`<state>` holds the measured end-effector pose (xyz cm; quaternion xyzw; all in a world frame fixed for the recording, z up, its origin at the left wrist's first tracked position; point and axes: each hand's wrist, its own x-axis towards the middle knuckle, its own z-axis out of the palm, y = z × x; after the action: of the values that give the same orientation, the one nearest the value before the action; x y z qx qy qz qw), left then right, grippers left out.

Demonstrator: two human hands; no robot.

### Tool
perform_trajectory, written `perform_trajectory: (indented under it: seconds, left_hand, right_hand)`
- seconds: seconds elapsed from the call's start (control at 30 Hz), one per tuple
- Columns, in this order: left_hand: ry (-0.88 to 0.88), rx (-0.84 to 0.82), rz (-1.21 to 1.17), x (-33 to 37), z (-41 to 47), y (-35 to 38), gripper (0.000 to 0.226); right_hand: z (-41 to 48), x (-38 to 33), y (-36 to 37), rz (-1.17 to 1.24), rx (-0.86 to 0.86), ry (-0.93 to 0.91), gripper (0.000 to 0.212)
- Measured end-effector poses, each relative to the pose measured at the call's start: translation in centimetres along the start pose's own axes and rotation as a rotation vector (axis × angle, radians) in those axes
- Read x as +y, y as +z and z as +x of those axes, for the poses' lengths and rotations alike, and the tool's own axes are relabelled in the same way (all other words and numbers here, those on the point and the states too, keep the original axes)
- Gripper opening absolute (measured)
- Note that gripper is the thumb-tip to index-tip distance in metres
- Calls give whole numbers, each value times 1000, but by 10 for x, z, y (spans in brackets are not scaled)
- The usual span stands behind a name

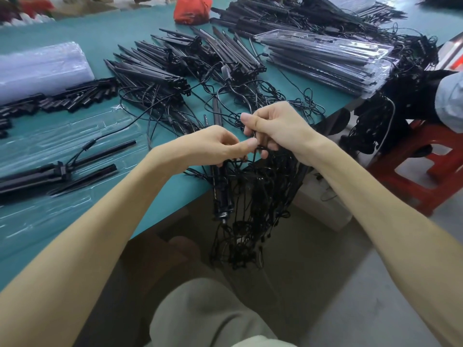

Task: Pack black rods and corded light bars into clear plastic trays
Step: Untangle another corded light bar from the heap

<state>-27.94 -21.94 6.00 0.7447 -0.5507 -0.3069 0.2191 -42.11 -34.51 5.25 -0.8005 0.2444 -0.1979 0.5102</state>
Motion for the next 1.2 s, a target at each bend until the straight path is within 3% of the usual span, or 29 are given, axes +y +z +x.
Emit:
perform_trajectory:
  seconds: [0.13,0.27,0.43,0.57,0.8,0.93,1.07,1.2]
  left_hand:
    - [131,106,31,-4,4,2,37]
    - [215,260,-13,-4,4,3,41]
    - [273,184,-133,-1,-3,-1,23]
    - [242,160,-41,-1,-5,0,24]
    - [188,27,-96,-2,-2,9,17]
    - [155,-22,-178,-8,-3,11,29]
    - [114,-150,-116,-10,-5,10,34]
    - [118,-76,-119,-8,-4,9,42]
  right_hand:
    - [2,-5,0,29,-4,-10,36]
    - [1,-6,-1,50,-14,-7,37]
    - [2,-8,1,87,8,-40,33]
    - [3,-7,4,94,45,-80,35]
    - [8,-5,9,117,117,-104,34]
    - [8,-5,12,114,112,-89,33]
    - [9,-5,14,141,126,-89,35]
    - [11,-6,13,156,180,-110,36]
